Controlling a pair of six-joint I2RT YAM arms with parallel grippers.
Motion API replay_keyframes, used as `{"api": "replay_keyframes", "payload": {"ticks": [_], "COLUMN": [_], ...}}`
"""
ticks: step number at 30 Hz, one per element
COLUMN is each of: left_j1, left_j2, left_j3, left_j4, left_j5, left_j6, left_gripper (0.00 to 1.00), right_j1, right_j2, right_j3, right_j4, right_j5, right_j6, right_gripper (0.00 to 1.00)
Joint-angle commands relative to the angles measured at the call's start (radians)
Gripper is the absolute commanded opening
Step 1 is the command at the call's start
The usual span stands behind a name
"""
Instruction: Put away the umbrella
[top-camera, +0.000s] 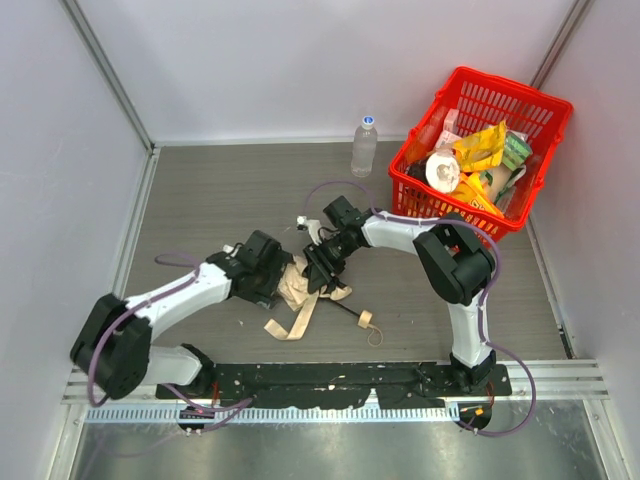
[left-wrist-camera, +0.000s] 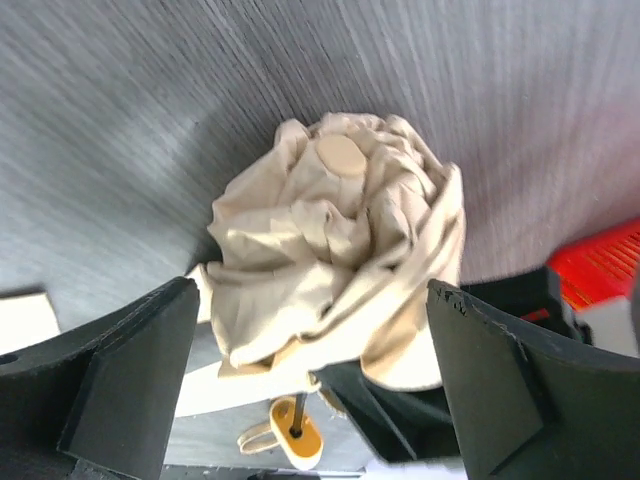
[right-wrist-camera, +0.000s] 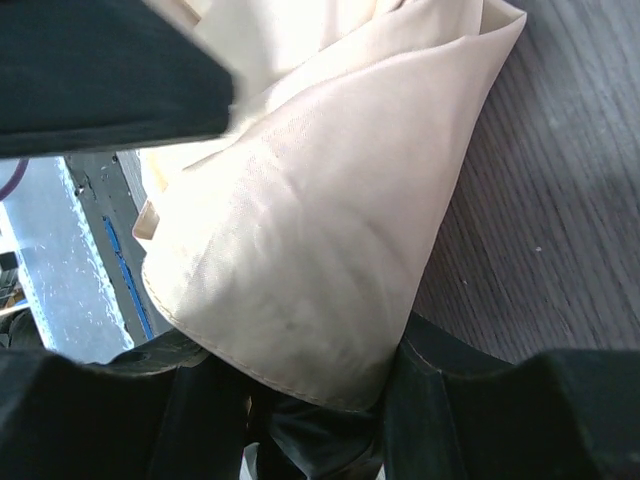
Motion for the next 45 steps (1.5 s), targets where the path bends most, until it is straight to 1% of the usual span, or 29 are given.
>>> {"api": "replay_keyframes", "payload": {"ticks": [1, 3, 5, 10, 13, 17, 21, 26, 30, 33, 35, 36, 38, 39, 41, 43, 44, 45], "left_j1": [-0.004, -0.002, 0.004, 0.041, 0.041, 0.044, 0.044, 0.043, 0.044, 0.042, 0.044, 0.044, 0.044, 0.043, 0.043, 0.046, 0.044, 0.044], "left_j2": [-0.200, -0.241, -0.239, -0.092, -0.040, -0.023, -0.003, -0.011, -0.017, 0.002, 0.000, -0.006, -0.017, -0.020, -0.014, -0.012, -0.017, -0.029], "left_j3": [-0.038, -0.047, -0.027, 0.064, 0.092, 0.052, 0.036, 0.017, 0.020, 0.025, 0.010, -0.001, -0.027, -0.032, -0.032, -0.027, -0.024, -0.018], "left_j4": [-0.111, -0.093, -0.093, -0.082, -0.091, -0.053, -0.051, -0.015, 0.054, 0.091, 0.113, 0.126, 0.162, 0.172, 0.188, 0.196, 0.199, 0.197], "left_j5": [-0.067, -0.048, -0.021, 0.094, 0.098, 0.072, 0.099, 0.076, 0.035, 0.035, 0.015, 0.001, -0.019, -0.031, -0.048, -0.044, -0.041, -0.045], "left_j6": [0.016, -0.004, -0.032, -0.044, -0.041, -0.063, -0.058, -0.049, -0.009, 0.026, 0.057, 0.063, 0.072, 0.084, 0.109, 0.127, 0.140, 0.155], "left_gripper": [0.99, 0.99, 1.00, 1.00, 1.00, 1.00, 1.00, 1.00, 0.88, 0.79, 0.71, 0.70, 0.62, 0.60, 0.60, 0.64, 0.70, 0.75], "right_j1": [0.014, 0.015, 0.018, 0.040, 0.055, 0.081, 0.084, 0.087, 0.094, 0.092, 0.090, 0.092, 0.095, 0.097, 0.110, 0.132, 0.141, 0.146], "right_j2": [-0.016, -0.022, -0.031, -0.056, -0.085, -0.129, -0.172, -0.191, -0.197, -0.194, -0.194, -0.203, -0.209, -0.209, -0.211, -0.214, -0.214, -0.217], "right_j3": [0.047, 0.045, 0.037, 0.040, 0.037, 0.028, 0.007, 0.030, 0.056, 0.068, 0.079, 0.076, 0.077, 0.077, 0.086, 0.087, 0.086, 0.082], "right_j4": [-0.004, 0.013, 0.031, 0.062, 0.078, 0.096, 0.148, 0.173, 0.133, 0.092, 0.055, 0.052, 0.048, 0.044, 0.013, 0.006, 0.002, 0.009], "right_j5": [-0.029, -0.034, -0.026, 0.025, 0.061, 0.106, 0.104, 0.075, 0.098, 0.098, 0.085, 0.078, 0.074, 0.074, 0.091, 0.149, 0.207, 0.233], "right_j6": [-0.031, -0.027, -0.014, 0.004, 0.013, 0.009, 0.044, 0.070, 0.068, 0.030, 0.006, 0.006, -0.001, -0.011, -0.036, -0.047, -0.050, -0.048], "right_gripper": [0.01, 0.01, 0.01, 0.01, 0.01, 0.01, 0.01, 0.01, 0.01, 0.01, 0.01, 0.01, 0.01, 0.01, 0.01, 0.01, 0.01, 0.01]}}
